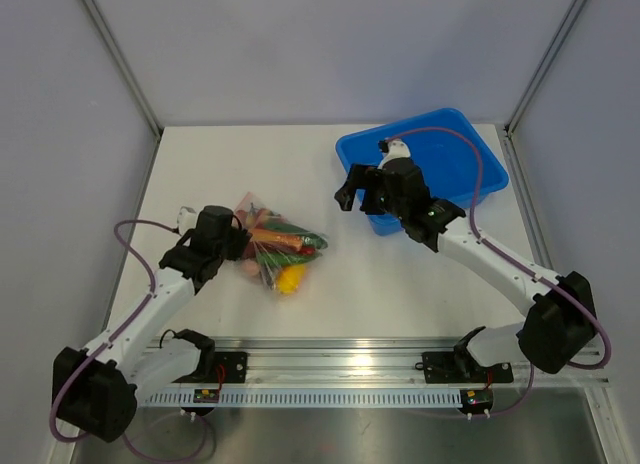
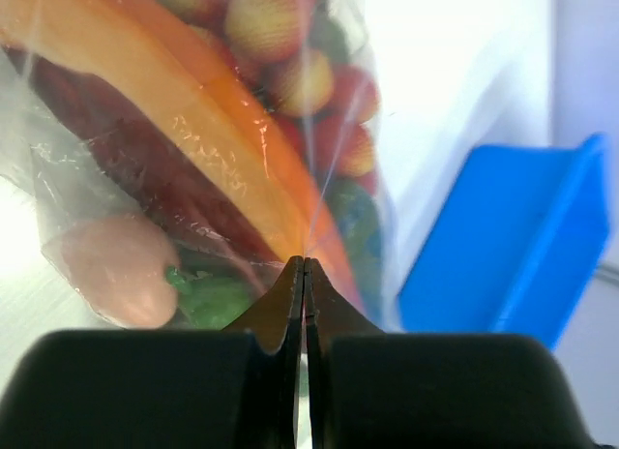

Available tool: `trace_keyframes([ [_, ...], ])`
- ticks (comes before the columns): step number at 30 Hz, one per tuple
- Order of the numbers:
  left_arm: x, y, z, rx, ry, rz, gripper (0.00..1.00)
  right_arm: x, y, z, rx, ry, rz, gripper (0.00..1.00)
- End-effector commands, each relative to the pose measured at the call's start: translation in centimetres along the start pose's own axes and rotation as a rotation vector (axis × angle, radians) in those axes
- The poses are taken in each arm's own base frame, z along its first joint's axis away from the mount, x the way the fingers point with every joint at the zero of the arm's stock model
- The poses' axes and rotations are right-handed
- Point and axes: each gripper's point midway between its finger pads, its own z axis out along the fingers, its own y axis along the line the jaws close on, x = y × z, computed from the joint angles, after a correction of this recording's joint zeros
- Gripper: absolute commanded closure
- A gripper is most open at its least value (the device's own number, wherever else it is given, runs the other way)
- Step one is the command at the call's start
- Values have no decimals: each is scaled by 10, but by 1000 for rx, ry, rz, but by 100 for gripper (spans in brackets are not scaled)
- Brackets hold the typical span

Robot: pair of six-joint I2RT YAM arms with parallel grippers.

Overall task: Open the zip-top bag and remove the fake food
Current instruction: Adjust the zipper food storage bag at the center of the board.

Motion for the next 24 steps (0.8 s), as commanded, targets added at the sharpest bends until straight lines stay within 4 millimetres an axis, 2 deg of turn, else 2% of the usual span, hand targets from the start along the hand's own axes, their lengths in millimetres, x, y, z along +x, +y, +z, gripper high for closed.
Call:
trace_keyframes([
  [1, -27, -4, -7, 74, -138, -109, 97, 2, 57, -1, -179, 46, -151, 1],
  [3, -31, -5, -11, 124, -160, -149, 92, 12, 75, 3, -240, 103, -218, 1],
  [4, -32, -3, -10, 145, -170, -173, 87, 26, 85, 0, -267, 149, -258, 1],
  [5, -34, -1, -10, 152, -183, -185, 82, 24, 94, -1, -293, 152, -316, 1],
  [6, -36, -2, -12, 172, -189, -195, 76, 36, 95, 5, -293, 190, -349, 1],
  [7, -37, -3, -13, 183, -196, -192, 62, 44, 94, 5, -286, 227, -376, 1],
  [9, -40, -5, -16, 192, -207, -185, 49, 54, 97, 11, -303, 270, -413, 2],
  [10, -40, -3, -16, 182, -210, -175, 35, 63, 94, 10, -302, 314, -428, 3],
  [11, -42, -5, -18, 179, -213, -170, 29, 62, 100, 8, -320, 322, -451, 3],
  [13, -43, -1, -19, 156, -221, -150, 20, 79, 100, 4, -340, 395, -479, 5],
  [14, -46, -3, -21, 150, -232, -149, 11, 84, 106, 2, -346, 401, -515, 5],
  [15, -47, -2, -21, 137, -238, -144, 8, 89, 108, -1, -348, 411, -536, 5],
  [17, -48, 2, -20, 102, -242, -128, 1, 96, 100, -2, -288, 421, -587, 3],
  [19, -45, 2, -17, 91, -230, -98, 1, 107, 97, -4, -261, 444, -610, 2],
  [24, -39, 2, -9, 61, -194, -72, 1, 130, 82, 7, -212, 532, -636, 2],
])
